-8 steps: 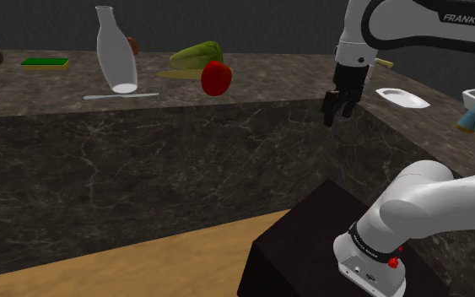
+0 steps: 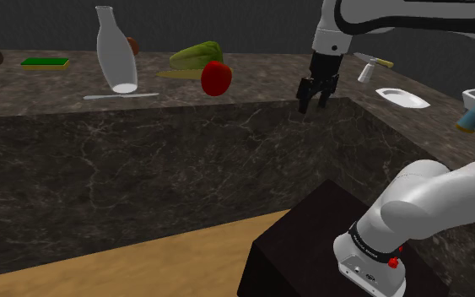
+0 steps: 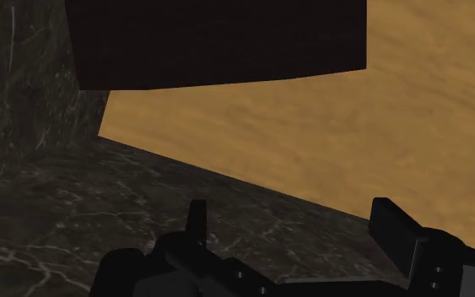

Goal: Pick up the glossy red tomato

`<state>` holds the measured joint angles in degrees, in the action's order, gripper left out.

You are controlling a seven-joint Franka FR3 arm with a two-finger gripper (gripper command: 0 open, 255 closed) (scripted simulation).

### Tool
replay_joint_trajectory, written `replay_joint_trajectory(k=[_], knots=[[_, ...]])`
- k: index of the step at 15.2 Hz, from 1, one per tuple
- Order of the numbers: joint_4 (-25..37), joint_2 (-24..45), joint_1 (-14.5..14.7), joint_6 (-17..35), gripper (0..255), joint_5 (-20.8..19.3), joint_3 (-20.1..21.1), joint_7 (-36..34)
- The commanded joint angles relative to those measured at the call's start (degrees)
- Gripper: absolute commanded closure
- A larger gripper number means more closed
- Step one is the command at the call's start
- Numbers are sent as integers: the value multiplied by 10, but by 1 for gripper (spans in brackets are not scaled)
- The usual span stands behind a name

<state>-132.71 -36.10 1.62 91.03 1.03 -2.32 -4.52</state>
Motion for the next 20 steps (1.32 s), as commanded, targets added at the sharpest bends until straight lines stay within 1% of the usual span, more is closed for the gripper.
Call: replay_joint_trajectory(k=[1,6,11,16,20], knots=[[29,37,4,19,0,13,-4,2],[113,127,15,51,0,49,-9,3],[211,216,23,67,0,86,-15,7],[325,307,28,68,0,125,-21,11],[434,384,27,56,0,158,-24,12]])
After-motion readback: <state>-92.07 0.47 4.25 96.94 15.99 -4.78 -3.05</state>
